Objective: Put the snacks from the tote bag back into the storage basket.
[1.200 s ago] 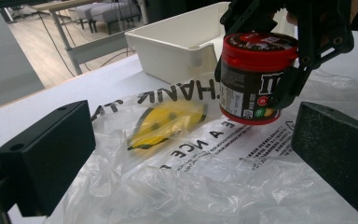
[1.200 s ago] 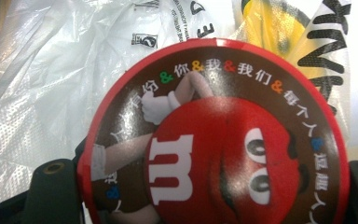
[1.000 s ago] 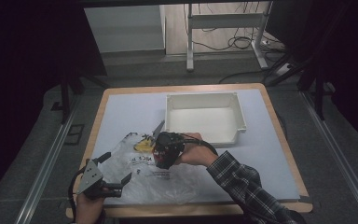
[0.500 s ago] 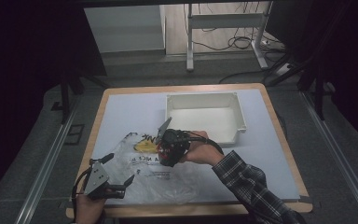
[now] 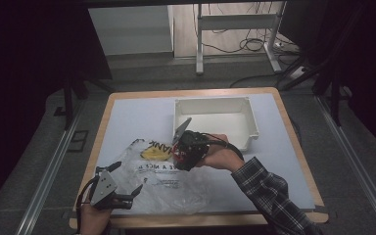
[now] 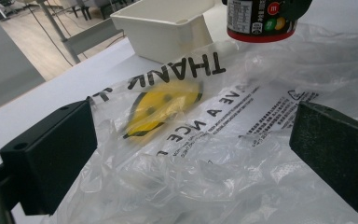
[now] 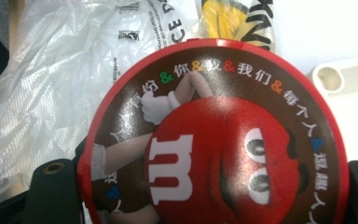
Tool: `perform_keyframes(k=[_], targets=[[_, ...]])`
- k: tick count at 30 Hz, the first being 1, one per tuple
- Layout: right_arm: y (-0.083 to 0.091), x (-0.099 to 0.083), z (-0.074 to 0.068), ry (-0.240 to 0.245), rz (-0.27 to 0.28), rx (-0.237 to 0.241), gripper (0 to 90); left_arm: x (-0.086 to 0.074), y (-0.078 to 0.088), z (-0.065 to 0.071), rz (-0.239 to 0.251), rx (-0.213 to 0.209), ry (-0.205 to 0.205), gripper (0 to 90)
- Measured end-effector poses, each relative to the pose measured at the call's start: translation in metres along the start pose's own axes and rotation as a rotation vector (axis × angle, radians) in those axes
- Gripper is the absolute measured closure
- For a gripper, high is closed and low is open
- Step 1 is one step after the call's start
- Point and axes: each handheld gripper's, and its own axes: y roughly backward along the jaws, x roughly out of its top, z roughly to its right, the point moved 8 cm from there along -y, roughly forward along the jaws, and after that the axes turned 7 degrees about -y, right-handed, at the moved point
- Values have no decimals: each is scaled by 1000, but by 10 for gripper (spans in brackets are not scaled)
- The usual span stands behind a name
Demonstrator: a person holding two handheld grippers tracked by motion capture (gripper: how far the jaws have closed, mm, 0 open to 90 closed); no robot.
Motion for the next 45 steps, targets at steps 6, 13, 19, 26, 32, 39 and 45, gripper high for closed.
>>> perform_keyframes(k=[6,13,19,26,32,39,45], targets=[[3,-1,3,1,-3,-12,258,2,2,-2,33,-4,46,0],[8,-3,6,6,-7,-21,258,4,7,-7,88,3,122,0],[12,-6,10,5,0,-30,258,5,8,-9,106,6,146,0],[15,-9,14,6,-2,-37,258,6,9,-10,114,9,154,0],[17,-11,18,9,-2,-44,258,6,9,-10,115,13,155,0],[20,-14,24,-1,2,-54,258,5,9,-10,110,15,151,0],[22,-17,29,-5,2,-63,258,5,9,-10,108,18,149,0]])
